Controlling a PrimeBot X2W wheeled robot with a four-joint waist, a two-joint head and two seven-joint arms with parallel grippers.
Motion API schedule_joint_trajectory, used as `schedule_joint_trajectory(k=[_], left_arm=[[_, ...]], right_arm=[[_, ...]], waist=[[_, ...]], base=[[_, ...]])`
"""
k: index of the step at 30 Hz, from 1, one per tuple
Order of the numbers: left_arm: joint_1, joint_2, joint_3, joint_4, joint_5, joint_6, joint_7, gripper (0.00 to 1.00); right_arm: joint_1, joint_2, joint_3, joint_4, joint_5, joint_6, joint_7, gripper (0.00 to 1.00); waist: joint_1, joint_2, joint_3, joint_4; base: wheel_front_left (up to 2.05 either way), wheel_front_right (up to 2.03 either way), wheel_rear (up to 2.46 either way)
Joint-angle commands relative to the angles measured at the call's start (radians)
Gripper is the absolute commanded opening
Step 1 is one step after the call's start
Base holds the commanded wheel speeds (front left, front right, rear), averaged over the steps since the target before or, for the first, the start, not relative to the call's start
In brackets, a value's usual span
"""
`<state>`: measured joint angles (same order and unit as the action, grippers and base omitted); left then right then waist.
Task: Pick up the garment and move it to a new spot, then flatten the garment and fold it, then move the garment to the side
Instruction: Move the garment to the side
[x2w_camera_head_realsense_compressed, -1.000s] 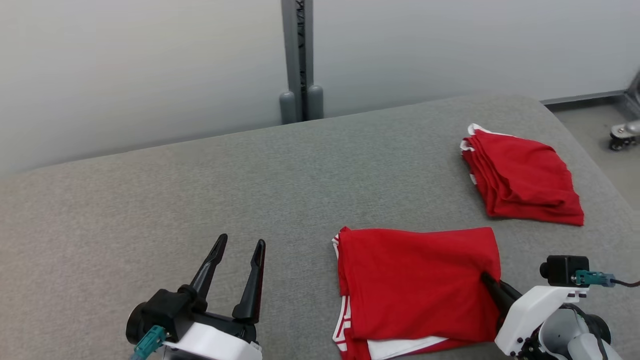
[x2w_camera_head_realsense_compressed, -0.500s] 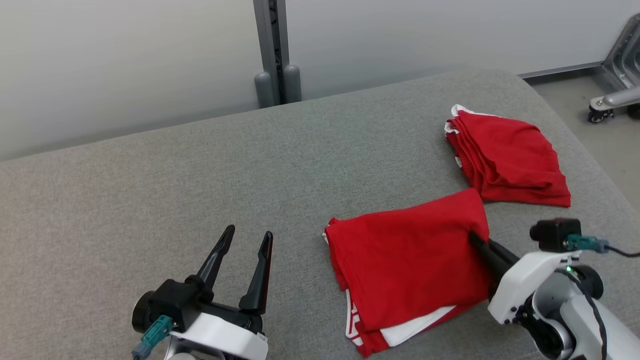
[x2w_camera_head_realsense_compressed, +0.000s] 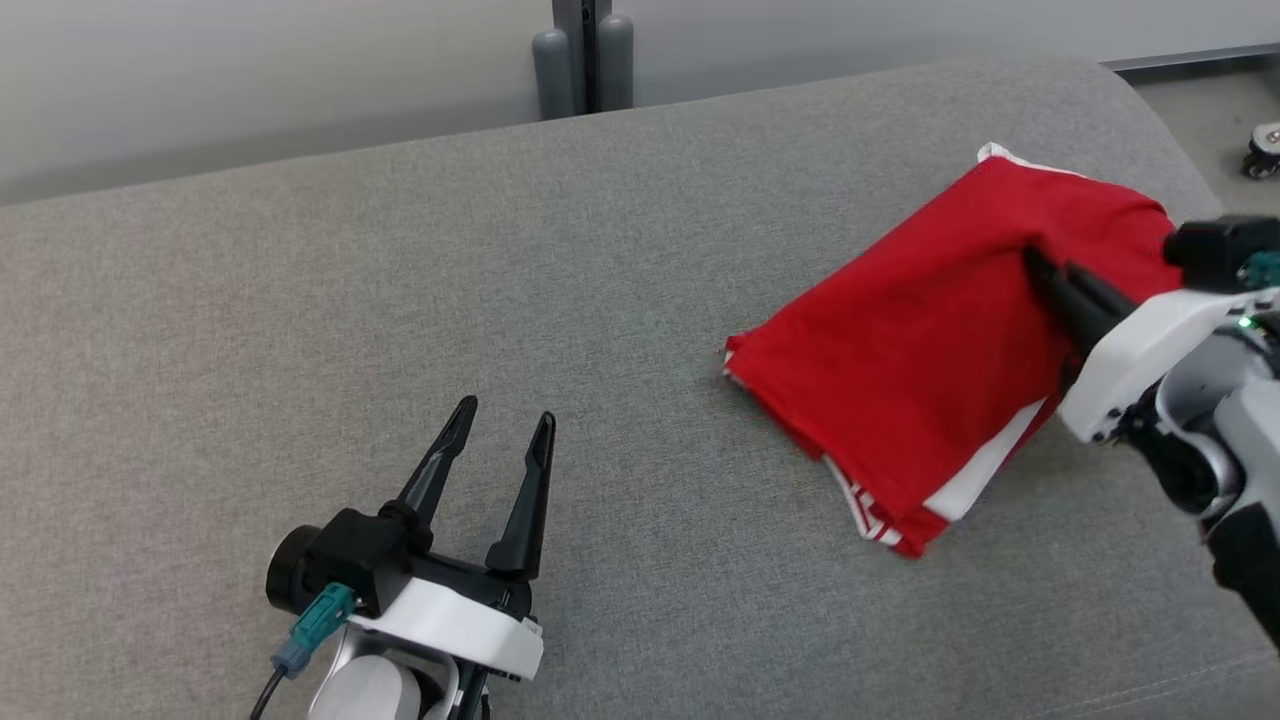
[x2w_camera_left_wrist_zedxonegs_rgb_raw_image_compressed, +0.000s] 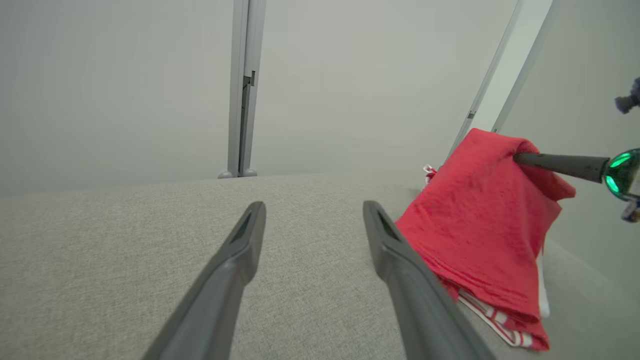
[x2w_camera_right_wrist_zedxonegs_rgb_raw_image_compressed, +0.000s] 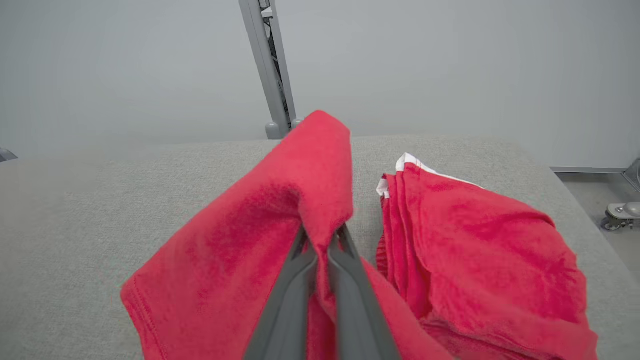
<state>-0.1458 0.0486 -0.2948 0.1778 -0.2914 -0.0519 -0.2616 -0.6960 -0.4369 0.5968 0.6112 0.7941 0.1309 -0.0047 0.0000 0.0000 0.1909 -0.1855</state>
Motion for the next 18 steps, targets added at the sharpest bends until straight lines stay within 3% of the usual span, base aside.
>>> schedule_joint_trajectory(k=[1,9,18], left_arm=[[-0.024,0.004,0.001,0.002,0.009,0.002,-0.004,1.00],[-0.054,0.004,-0.006,0.011,0.023,0.002,-0.004,1.00],[-0.060,0.005,-0.005,0.022,0.033,0.002,-0.004,1.00]], right_arm=[[-0.047,-0.025,0.004,0.024,0.021,0.000,-0.017,0.00],[-0.179,-0.096,0.016,0.162,0.092,0.000,-0.052,0.00],[-0.237,-0.110,0.009,0.295,0.117,0.000,-0.101,0.00]], waist=[[0.0000,0.0000,0.025,0.012],[0.0000,0.0000,0.065,0.016],[0.0000,0.0000,0.088,-0.001]], base=[[0.00,0.00,0.00],[0.00,0.00,0.00],[0.00,0.00,0.00]])
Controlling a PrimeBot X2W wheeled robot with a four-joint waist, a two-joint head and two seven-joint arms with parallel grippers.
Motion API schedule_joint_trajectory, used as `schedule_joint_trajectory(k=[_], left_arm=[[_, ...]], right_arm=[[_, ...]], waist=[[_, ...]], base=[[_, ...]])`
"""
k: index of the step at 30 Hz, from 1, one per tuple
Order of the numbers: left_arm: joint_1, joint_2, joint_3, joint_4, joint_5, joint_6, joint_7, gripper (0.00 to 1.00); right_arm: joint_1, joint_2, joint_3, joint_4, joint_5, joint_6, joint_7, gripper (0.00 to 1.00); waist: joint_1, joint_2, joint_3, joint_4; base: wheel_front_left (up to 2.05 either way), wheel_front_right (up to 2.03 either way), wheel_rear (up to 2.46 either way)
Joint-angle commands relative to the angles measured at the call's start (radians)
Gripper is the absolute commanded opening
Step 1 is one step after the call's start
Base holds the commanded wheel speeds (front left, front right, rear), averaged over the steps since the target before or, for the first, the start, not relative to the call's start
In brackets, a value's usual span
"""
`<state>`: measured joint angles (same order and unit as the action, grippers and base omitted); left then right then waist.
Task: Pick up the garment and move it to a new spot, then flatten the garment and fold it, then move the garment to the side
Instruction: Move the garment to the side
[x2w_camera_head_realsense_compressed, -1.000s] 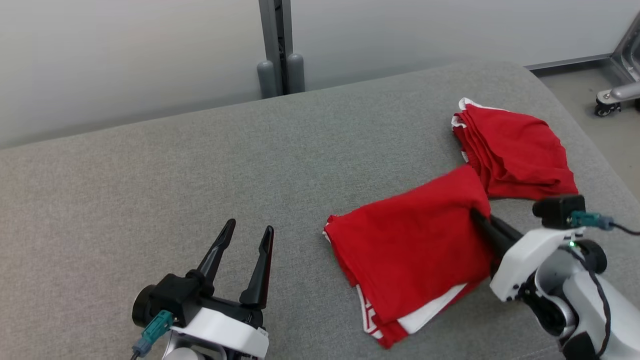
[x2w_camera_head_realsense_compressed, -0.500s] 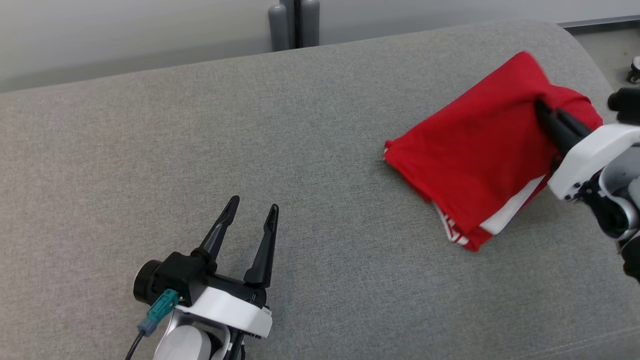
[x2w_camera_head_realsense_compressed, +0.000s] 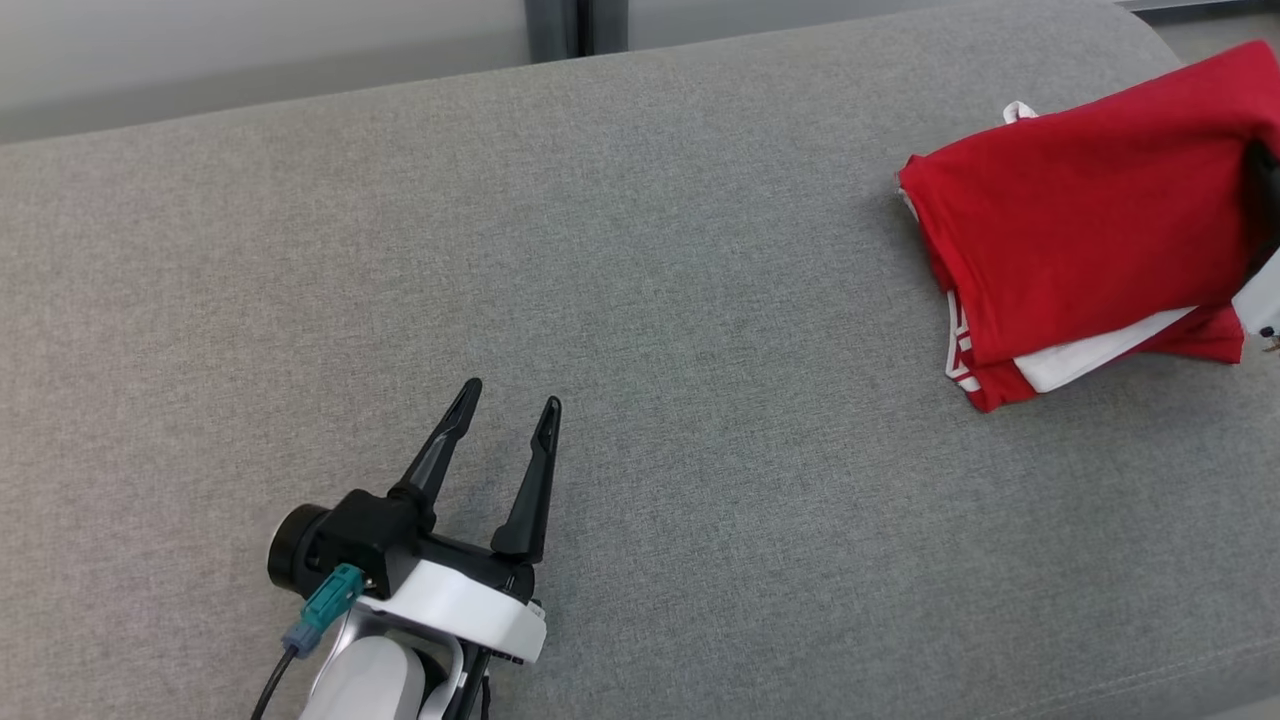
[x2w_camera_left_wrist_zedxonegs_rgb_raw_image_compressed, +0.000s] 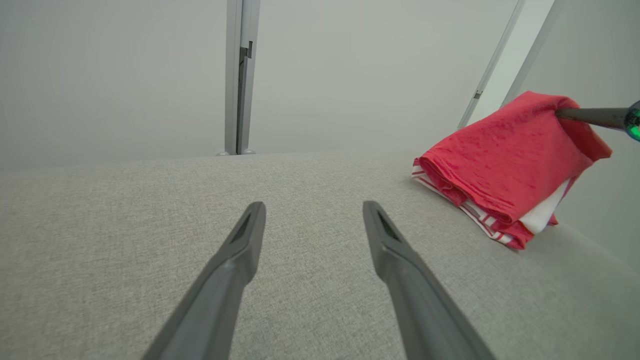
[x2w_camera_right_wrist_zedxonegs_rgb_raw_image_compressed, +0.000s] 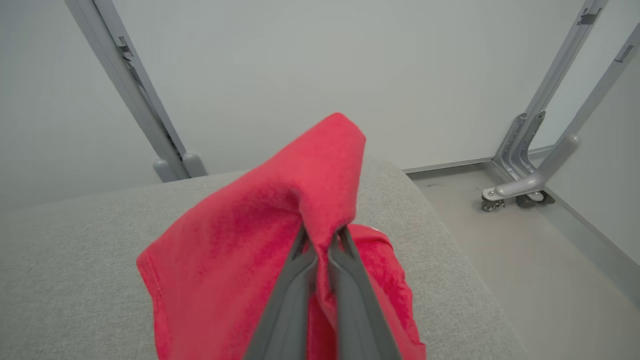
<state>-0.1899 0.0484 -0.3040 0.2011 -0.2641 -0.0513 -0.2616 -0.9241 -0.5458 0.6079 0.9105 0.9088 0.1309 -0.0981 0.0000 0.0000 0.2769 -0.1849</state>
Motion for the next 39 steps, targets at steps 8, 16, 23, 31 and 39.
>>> schedule_joint_trajectory(k=[8,16,23,31,39], left_arm=[[-0.054,0.004,-0.008,0.001,0.022,-0.004,-0.004,1.00],[-0.076,0.004,-0.018,0.005,0.015,0.003,-0.004,1.00],[-0.054,0.004,-0.016,0.007,-0.005,0.007,-0.004,1.00],[0.005,0.005,0.031,-0.009,-0.021,0.003,-0.004,1.00],[0.084,0.004,0.129,-0.048,-0.017,-0.004,-0.004,1.00]], right_arm=[[-0.067,0.039,0.022,0.161,-0.032,0.000,-0.046,0.00],[-0.121,0.055,0.006,0.351,-0.074,0.000,-0.102,0.40],[-0.103,0.044,-0.012,0.380,-0.127,0.000,-0.118,1.00],[-0.079,0.070,-0.034,0.366,-0.200,0.000,-0.165,1.00],[0.072,0.051,-0.186,0.044,-0.271,0.000,-0.167,1.00]], waist=[[0.0000,0.0000,0.060,0.007],[0.0000,0.0000,0.087,0.045],[0.0000,0.0000,0.047,0.055],[0.0000,0.0000,-0.081,0.048],[0.0000,0.0000,-0.197,0.070]], base=[[0.00,0.00,0.00],[0.00,0.00,0.00],[0.00,0.00,0.00],[0.00,0.00,0.00],[0.00,0.00,0.00]])
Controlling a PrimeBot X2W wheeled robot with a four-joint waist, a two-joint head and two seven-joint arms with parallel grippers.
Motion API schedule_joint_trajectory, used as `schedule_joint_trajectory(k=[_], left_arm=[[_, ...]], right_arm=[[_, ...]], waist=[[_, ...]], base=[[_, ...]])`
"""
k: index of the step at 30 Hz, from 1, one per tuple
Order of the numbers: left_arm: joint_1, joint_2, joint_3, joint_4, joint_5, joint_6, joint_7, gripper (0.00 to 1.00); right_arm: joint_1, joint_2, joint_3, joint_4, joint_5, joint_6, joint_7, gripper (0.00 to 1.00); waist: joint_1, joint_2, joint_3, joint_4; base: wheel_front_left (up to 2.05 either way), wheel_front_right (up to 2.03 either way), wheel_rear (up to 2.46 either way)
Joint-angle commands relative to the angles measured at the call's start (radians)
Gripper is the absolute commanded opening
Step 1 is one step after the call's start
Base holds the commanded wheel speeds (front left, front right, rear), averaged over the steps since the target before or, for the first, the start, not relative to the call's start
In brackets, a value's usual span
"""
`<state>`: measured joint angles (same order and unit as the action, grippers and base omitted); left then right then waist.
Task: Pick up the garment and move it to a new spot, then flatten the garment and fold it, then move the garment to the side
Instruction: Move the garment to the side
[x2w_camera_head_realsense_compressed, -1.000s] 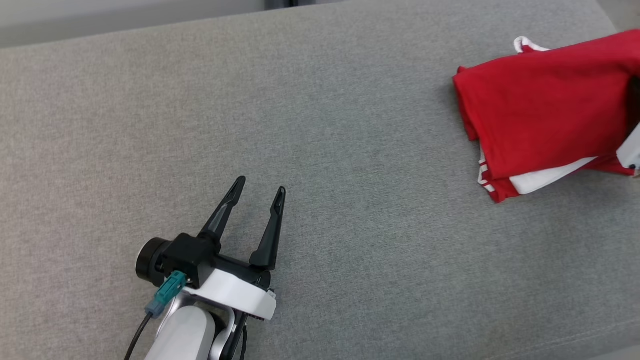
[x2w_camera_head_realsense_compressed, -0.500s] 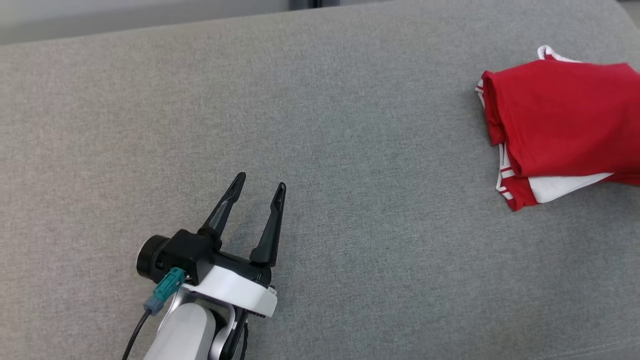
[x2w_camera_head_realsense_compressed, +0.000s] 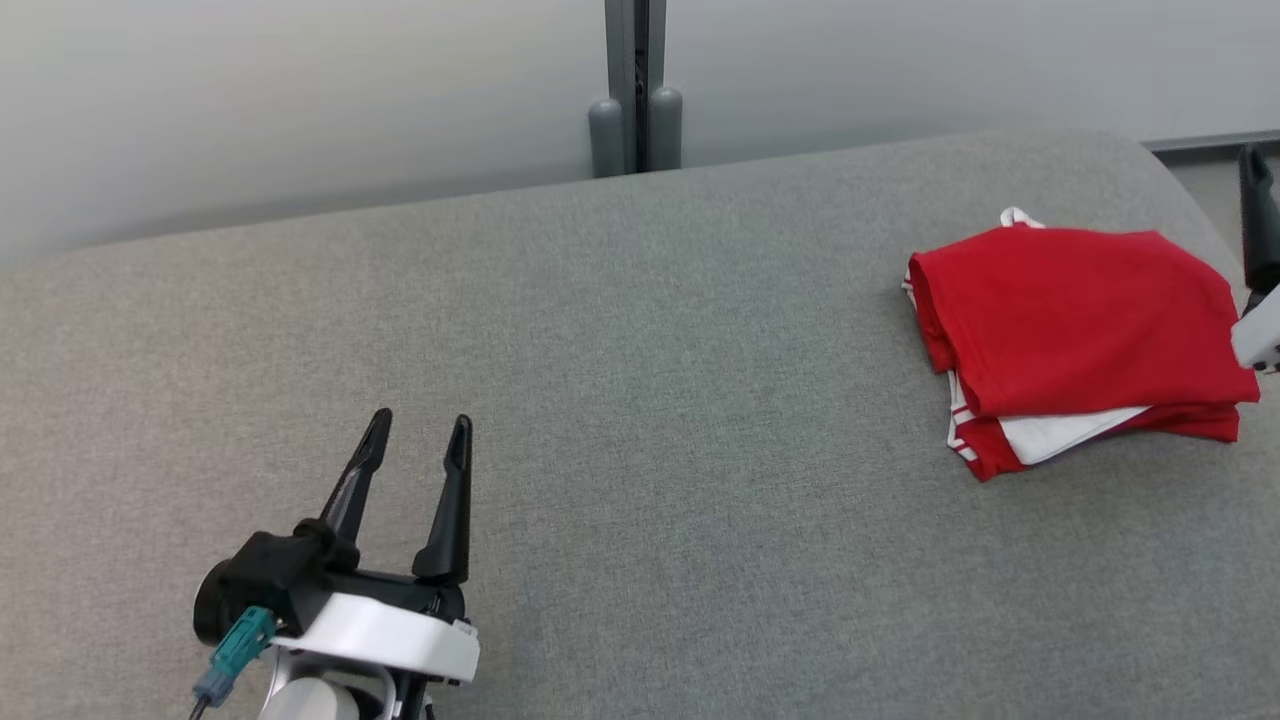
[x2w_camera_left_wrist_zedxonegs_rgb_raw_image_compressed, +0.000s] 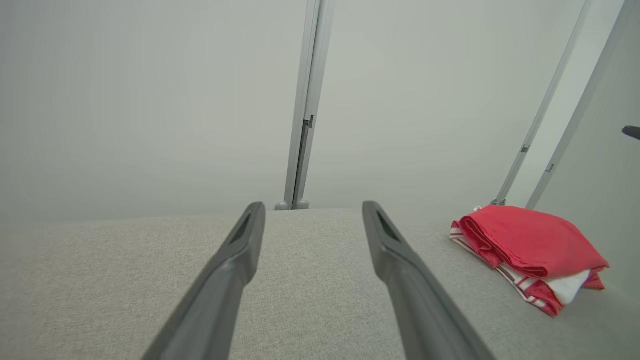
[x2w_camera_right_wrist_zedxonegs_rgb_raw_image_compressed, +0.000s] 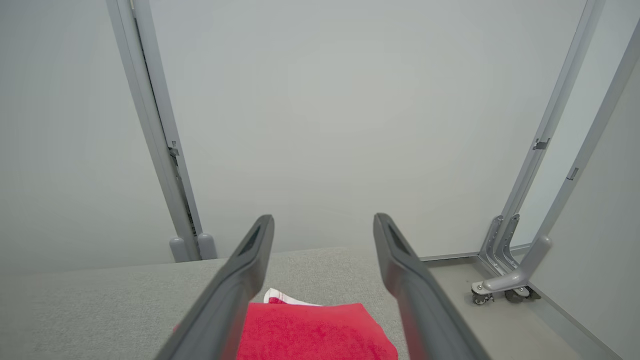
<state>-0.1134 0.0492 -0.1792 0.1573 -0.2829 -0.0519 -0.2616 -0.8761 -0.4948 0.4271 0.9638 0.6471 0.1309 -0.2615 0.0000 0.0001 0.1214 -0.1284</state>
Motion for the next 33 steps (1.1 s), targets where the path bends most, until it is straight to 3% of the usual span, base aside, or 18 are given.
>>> schedule_joint_trajectory(k=[1,9,15,25,33], left_arm=[[0.020,0.003,0.019,-0.009,0.003,-0.007,-0.004,1.00],[0.092,0.003,0.088,-0.056,0.002,-0.008,-0.004,1.00],[0.119,0.004,0.108,-0.068,-0.012,-0.009,-0.004,1.00],[0.159,0.004,0.128,-0.057,0.028,-0.002,-0.004,1.00],[0.161,0.003,0.129,0.003,0.064,0.004,-0.004,1.00]], right_arm=[[0.063,0.006,-0.037,-0.065,-0.025,0.000,-0.004,1.00],[0.408,0.074,-0.251,-0.482,-0.163,0.000,-0.004,1.00],[0.636,0.153,-0.369,-0.693,-0.244,0.000,-0.004,1.00],[0.838,0.282,-0.446,-0.779,-0.322,0.000,-0.004,1.00],[0.873,0.300,-0.407,-0.793,-0.329,0.000,-0.004,1.00]], waist=[[0.0000,-0.0001,-0.057,0.018],[0.0000,-0.0001,-0.132,0.071],[0.0000,-0.0001,-0.148,0.115],[0.0000,-0.0001,-0.151,0.156],[0.0000,-0.0001,-0.149,0.162]], base=[[0.00,0.00,0.00],[0.00,0.00,0.00],[0.00,0.00,0.00],[0.00,0.00,0.00],[0.00,0.00,0.00]])
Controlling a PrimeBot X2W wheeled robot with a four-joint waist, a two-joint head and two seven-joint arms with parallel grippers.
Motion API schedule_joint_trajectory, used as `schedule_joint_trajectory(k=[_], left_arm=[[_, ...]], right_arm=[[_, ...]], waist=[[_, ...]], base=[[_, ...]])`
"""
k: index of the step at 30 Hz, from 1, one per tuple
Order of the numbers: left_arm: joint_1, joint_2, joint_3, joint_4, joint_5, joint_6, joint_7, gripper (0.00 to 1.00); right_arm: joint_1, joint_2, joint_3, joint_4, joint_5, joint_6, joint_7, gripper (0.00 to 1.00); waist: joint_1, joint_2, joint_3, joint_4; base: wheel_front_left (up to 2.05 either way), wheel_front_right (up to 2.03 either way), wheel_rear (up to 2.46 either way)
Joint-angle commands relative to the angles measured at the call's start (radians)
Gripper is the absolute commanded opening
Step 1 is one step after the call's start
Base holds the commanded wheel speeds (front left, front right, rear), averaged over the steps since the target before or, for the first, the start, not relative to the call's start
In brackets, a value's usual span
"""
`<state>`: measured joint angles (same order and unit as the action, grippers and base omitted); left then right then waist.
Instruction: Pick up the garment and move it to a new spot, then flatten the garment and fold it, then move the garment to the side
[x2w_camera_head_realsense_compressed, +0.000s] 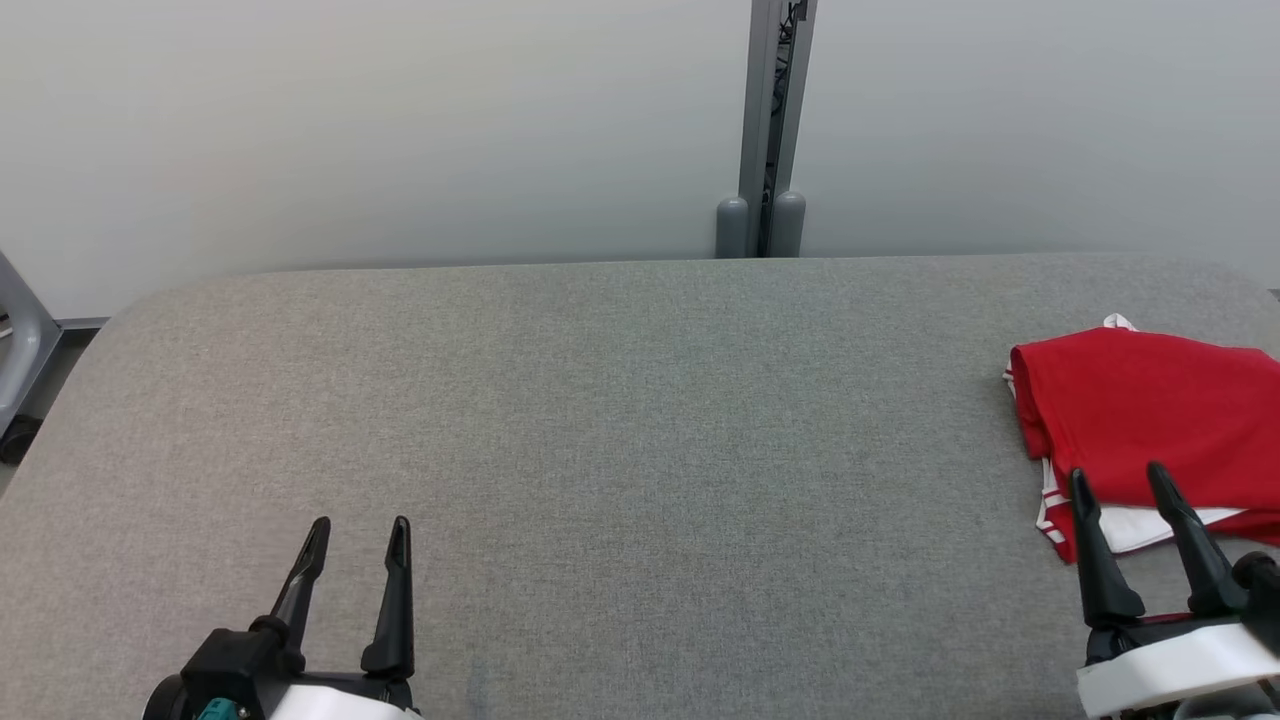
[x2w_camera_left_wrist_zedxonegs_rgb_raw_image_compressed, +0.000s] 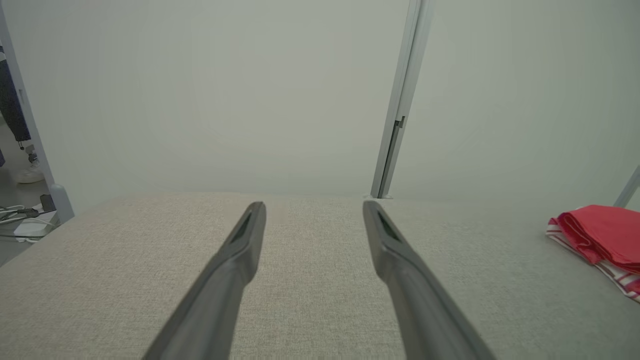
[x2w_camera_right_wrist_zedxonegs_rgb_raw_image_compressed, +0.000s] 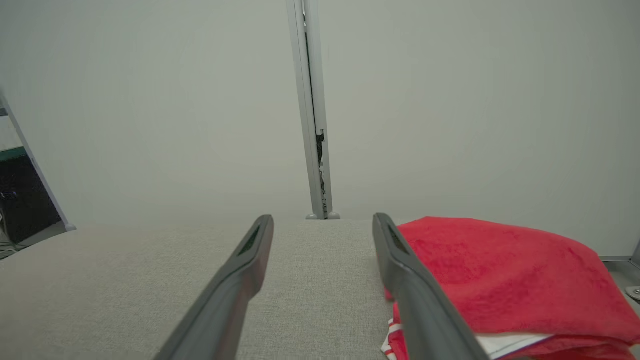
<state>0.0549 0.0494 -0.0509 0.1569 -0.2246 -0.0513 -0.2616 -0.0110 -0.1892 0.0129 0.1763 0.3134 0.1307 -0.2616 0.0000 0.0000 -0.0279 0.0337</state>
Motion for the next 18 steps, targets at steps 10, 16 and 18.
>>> schedule_joint_trajectory(k=[10,16,18], left_arm=[[-0.026,0.003,-0.003,0.020,0.007,0.007,-0.004,1.00],[-0.026,0.003,-0.007,0.014,0.004,0.011,-0.004,1.00],[-0.026,0.003,-0.008,0.015,0.001,0.011,-0.004,1.00]], right_arm=[[0.008,-0.001,0.014,-0.012,0.009,0.000,-0.004,1.00],[0.011,0.006,0.014,-0.004,0.001,0.000,-0.004,1.00],[0.009,0.007,0.015,-0.001,0.001,0.000,-0.004,1.00]], waist=[[0.0000,0.0000,0.000,-0.007],[0.0000,0.0000,-0.001,-0.008],[0.0000,0.0000,-0.001,-0.008]], base=[[0.00,0.00,0.00],[0.00,0.00,0.00],[0.00,0.00,0.00]])
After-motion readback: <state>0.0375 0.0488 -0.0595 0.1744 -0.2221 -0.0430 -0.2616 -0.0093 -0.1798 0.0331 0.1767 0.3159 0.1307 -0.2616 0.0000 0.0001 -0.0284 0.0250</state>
